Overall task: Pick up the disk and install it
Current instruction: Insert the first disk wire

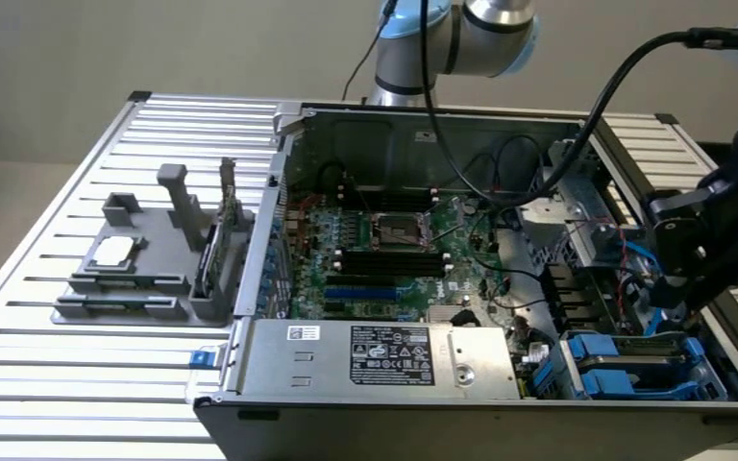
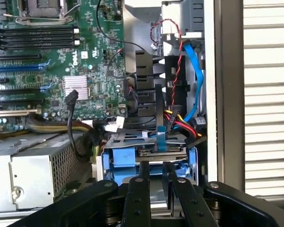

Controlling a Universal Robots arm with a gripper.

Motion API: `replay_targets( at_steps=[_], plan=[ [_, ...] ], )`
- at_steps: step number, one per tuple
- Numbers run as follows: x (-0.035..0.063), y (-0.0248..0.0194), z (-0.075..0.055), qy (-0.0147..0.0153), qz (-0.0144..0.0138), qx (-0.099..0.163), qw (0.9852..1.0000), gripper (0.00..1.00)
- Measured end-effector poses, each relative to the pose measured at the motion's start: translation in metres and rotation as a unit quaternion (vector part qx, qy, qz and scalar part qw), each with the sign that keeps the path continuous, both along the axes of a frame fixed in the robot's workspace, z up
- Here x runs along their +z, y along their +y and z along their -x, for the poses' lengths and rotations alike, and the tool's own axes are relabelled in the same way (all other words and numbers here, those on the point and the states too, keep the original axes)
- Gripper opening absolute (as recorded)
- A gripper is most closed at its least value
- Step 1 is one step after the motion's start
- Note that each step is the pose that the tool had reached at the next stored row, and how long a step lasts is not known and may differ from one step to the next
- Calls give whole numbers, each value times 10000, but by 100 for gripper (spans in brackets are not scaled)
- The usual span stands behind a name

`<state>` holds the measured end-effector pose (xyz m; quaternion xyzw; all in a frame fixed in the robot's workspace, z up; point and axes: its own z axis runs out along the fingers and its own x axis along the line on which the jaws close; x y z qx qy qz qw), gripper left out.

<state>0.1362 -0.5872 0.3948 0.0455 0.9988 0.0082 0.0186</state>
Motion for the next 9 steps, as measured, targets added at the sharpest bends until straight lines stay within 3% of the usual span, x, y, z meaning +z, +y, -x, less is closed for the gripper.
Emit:
replay_targets(
  at_steps=[4,9],
  plan=[
    [-6,0,0,0,0,-332,9994,26],
    [-15,0,-4,0,1,-676,9977,26]
  ],
)
